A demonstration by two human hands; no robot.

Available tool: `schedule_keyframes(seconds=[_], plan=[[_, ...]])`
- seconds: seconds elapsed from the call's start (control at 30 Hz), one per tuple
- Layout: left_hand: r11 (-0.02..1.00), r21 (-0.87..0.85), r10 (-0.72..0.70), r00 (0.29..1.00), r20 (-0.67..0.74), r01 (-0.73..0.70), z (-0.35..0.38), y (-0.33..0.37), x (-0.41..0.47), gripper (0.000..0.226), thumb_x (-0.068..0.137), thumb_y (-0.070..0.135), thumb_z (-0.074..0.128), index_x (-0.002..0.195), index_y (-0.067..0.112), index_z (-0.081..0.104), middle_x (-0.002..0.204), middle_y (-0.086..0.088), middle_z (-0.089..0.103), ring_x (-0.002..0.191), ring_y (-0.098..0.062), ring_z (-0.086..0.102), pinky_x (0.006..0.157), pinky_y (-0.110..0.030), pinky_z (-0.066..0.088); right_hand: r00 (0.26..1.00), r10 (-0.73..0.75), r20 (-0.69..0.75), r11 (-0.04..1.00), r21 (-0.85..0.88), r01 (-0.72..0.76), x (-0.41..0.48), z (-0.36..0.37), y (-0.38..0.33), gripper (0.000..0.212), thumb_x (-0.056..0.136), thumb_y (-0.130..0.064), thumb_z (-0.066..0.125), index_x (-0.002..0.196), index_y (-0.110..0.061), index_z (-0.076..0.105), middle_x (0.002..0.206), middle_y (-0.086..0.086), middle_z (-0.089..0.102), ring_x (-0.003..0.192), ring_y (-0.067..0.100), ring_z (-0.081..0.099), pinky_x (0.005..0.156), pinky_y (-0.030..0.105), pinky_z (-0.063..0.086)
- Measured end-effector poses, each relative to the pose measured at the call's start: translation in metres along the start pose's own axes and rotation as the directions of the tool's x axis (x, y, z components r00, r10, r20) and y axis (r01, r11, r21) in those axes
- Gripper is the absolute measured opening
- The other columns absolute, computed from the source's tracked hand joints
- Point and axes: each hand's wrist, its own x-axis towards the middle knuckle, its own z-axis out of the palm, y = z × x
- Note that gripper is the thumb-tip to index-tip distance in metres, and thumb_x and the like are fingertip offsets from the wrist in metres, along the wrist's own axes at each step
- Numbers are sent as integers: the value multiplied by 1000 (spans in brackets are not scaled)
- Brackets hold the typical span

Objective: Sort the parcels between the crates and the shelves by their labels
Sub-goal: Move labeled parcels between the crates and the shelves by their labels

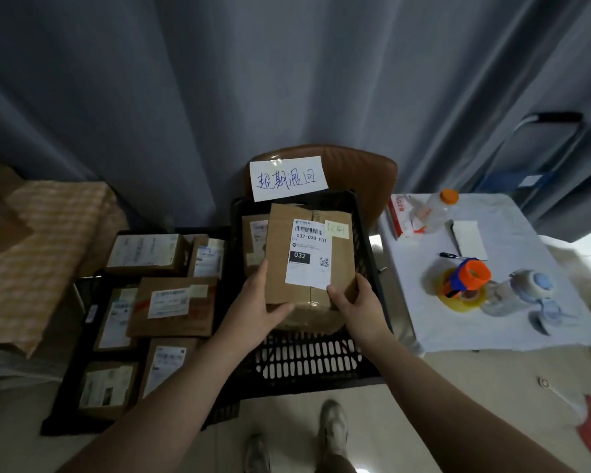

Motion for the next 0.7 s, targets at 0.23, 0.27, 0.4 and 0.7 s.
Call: schedule_keyframes(seconds=[0.23,0.27,0.4,0.7], plan=[[989,144,-22,998,-61,31,42,23,89,66,87,33,65,144,18,37,144,0,45,129,-17,43,109,-33,35,999,-15,42,953,-301,27,103,-42,5,62,92,-37,59,146,-22,32,144,5,45,130,24,45,105,42,43],[989,141,-34,998,-59,42,46,25,101,65,88,33,65,144,17,38,144,-1,45,130,-18,44,109,-37,37,998,-20,63,941,-335,40,115,-46,5,60,93,-38,58,145,-24,34,143,6,45,130,25,45,104,42,43],[987,127,-88,994,-66,96,63,23,135,65,89,34,62,146,16,35,148,-3,40,132,-20,40,110,-39,36,993,-62,99,910,-403,97,156,-57,7,54,94,-38,56,144,-27,38,141,7,46,127,26,46,103,45,45],[959,269,-58,992,-115,87,85,-14,178,47,87,15,66,129,11,48,137,-11,41,125,-26,43,103,-34,39,918,-135,372,707,-614,352,214,-44,26,67,89,-27,62,146,-29,27,152,12,19,139,33,23,113,45,30]])
